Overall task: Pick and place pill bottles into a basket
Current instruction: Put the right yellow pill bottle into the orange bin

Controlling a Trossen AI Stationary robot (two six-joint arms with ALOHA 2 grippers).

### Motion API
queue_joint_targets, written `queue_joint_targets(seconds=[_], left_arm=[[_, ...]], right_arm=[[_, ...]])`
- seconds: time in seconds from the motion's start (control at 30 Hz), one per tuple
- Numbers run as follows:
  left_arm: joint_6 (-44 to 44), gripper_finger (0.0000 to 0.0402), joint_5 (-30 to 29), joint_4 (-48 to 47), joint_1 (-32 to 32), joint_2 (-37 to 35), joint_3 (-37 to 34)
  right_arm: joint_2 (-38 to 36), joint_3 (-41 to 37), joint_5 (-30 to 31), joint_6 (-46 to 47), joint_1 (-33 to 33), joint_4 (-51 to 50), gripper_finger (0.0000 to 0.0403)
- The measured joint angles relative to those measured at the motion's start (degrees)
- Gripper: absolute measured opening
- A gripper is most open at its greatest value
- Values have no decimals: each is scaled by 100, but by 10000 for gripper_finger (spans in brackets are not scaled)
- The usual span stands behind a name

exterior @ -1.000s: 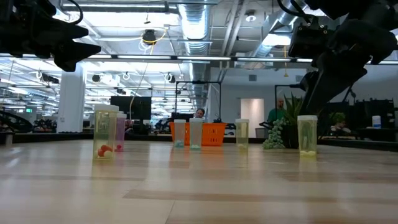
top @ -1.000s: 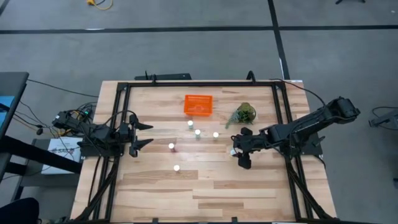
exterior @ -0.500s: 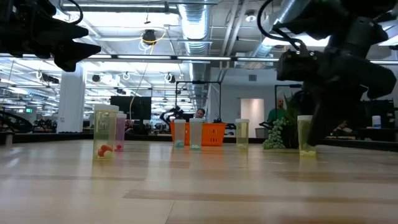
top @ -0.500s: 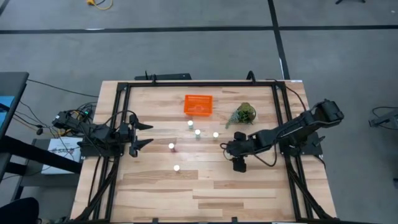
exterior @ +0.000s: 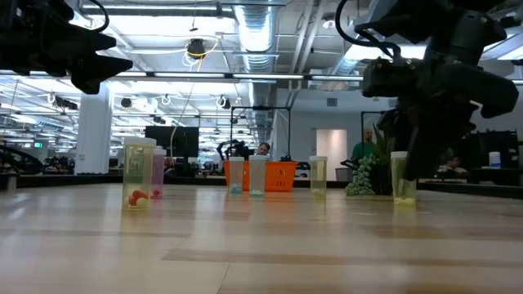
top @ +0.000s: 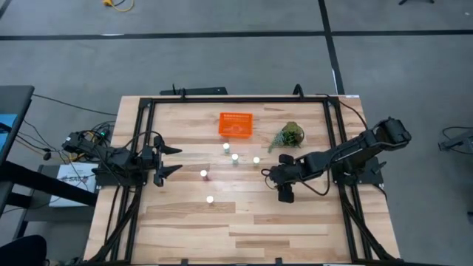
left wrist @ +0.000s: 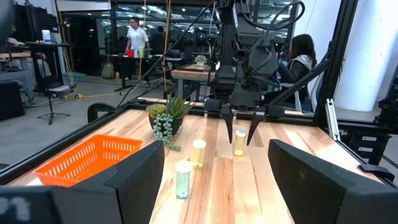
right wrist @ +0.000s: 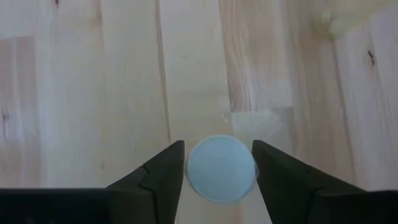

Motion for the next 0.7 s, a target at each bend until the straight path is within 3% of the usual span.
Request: queue_joint_targets(seconds=[0.5,0.7], left_arm=[[-2,277,0,2,-2,1,0],[-2,277,0,0,0,1,-2]], right_arm=[[2,-1,4,-169,-37,14,120],[7,348,0,-640,-154,-156,105]])
